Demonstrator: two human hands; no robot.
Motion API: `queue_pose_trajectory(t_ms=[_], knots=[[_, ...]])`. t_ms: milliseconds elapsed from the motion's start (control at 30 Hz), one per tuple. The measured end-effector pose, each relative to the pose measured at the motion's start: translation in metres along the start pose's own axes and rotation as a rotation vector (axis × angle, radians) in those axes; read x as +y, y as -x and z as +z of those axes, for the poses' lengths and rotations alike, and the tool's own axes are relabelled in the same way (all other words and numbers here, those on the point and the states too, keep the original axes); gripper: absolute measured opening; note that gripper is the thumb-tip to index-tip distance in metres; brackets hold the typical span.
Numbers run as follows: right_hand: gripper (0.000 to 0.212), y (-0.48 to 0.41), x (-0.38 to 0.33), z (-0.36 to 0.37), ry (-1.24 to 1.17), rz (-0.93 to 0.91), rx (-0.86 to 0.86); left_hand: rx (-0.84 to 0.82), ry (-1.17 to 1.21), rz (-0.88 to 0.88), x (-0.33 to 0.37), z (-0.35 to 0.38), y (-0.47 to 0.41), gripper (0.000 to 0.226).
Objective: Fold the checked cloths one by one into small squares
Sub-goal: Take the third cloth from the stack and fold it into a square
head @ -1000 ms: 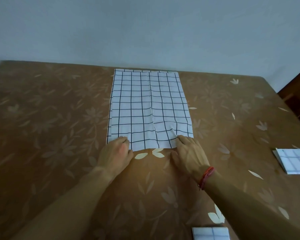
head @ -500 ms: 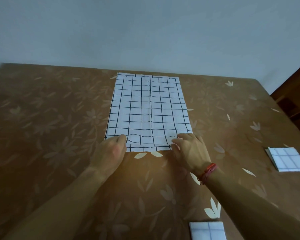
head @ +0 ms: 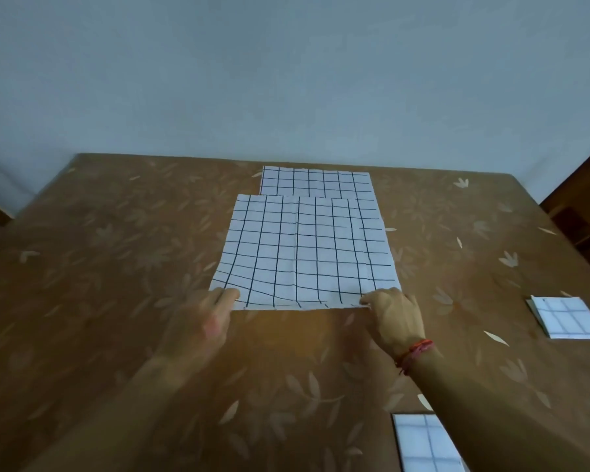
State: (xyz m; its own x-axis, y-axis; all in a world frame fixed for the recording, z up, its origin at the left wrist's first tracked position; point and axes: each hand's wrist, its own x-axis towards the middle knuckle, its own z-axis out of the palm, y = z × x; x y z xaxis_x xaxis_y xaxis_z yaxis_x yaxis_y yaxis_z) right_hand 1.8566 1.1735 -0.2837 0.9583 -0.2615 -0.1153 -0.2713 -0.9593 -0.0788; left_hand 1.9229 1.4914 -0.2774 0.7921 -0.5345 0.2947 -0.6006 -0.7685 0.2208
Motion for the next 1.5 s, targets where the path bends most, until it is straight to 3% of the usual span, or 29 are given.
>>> queue_pose_trajectory(t_ms=[200, 333, 500, 833, 933, 1067, 1367, 1500], knots=[[0.011, 0.050, -0.005, -0.015, -0.336, 0.029, 0.112, 0.033, 0.215, -0.174, 0.004, -0.040, 0.046, 0.011], [0.009, 0.089, -0.003, -0.027, -0.495, 0.047, 0.109, 0.033, 0.412, -0.279, 0.022, -0.080, 0.081, 0.015], [0.010, 0.143, -0.009, -0.047, -0.609, 0.059, 0.048, 0.046, 0.690, -0.595, 0.052, -0.124, 0.129, 0.017], [0.027, 0.225, -0.005, -0.051, -0.692, 0.019, -0.056, -0.054, 0.719, -0.611, 0.055, -0.150, 0.208, 0.014], [0.017, 0.239, 0.001, -0.042, -0.716, 0.032, -0.120, -0.111, 0.708, -0.635, 0.054, -0.150, 0.227, 0.016], [0.036, 0.252, 0.004, -0.027, -0.708, 0.068, -0.151, -0.120, 0.713, -0.645, 0.058, -0.152, 0.242, 0.013], [0.018, 0.243, -0.003, -0.026, -0.796, 0.158, -0.168, -0.125, 0.681, -0.596, 0.049, -0.145, 0.222, 0.016], [0.024, 0.220, -0.004, -0.023, -0.834, 0.213, -0.163, -0.110, 0.656, -0.576, 0.037, -0.130, 0.199, 0.014]])
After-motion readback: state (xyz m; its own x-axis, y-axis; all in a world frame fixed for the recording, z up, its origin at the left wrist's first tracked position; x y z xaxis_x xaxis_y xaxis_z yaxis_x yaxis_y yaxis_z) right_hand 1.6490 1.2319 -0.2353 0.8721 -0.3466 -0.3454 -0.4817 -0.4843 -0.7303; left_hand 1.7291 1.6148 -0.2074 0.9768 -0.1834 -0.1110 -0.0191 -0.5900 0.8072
